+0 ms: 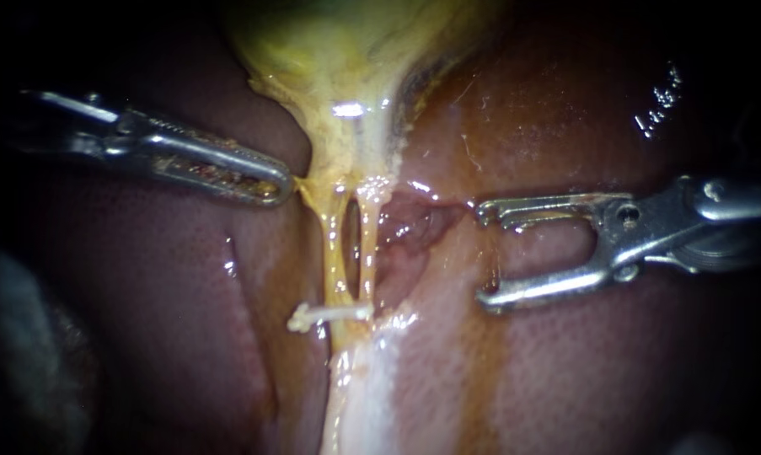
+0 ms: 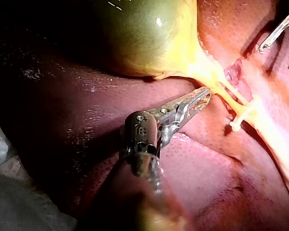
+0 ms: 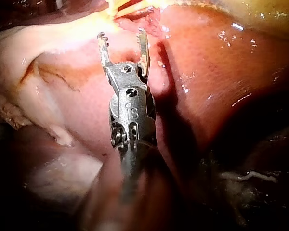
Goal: Going back first clip left tube
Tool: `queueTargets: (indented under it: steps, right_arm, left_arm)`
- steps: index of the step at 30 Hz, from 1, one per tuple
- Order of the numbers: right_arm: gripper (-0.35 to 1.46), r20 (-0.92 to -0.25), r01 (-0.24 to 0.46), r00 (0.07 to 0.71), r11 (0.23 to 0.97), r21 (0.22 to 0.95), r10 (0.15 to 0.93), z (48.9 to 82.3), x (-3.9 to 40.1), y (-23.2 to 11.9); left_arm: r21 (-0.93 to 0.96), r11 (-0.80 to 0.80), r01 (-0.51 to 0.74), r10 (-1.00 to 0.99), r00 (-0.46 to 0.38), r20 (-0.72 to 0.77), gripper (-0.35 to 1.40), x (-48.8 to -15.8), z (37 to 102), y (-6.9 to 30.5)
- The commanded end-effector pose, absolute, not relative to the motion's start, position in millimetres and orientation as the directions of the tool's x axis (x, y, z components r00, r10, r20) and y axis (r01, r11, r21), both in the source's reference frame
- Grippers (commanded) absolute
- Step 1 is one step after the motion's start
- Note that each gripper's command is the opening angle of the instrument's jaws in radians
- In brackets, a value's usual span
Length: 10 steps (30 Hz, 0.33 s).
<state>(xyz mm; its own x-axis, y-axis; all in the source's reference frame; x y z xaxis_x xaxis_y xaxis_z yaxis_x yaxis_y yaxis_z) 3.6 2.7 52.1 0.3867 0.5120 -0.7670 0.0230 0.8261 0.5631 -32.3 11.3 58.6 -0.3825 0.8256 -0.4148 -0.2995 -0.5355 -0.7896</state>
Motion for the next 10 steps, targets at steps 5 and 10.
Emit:
queueTargets:
  steps: [5,10]
  right_arm:
    - [0.50,-0.767,0.023,0.387,0.826,0.563,0.512,52.0,3.6,2.7]
    - [0.50,-0.767,0.023,0.387,0.826,0.563,0.512,51.8,3.6,2.6]
  left_arm:
    - [-0.791,-0.534,-0.300,0.827,-0.382,-0.414,-0.35,-32.2,58.7,11.4]
    - [-0.791,-0.534,-0.298,0.827,-0.382,-0.413,-0.35,-32.1,58.5,11.4]
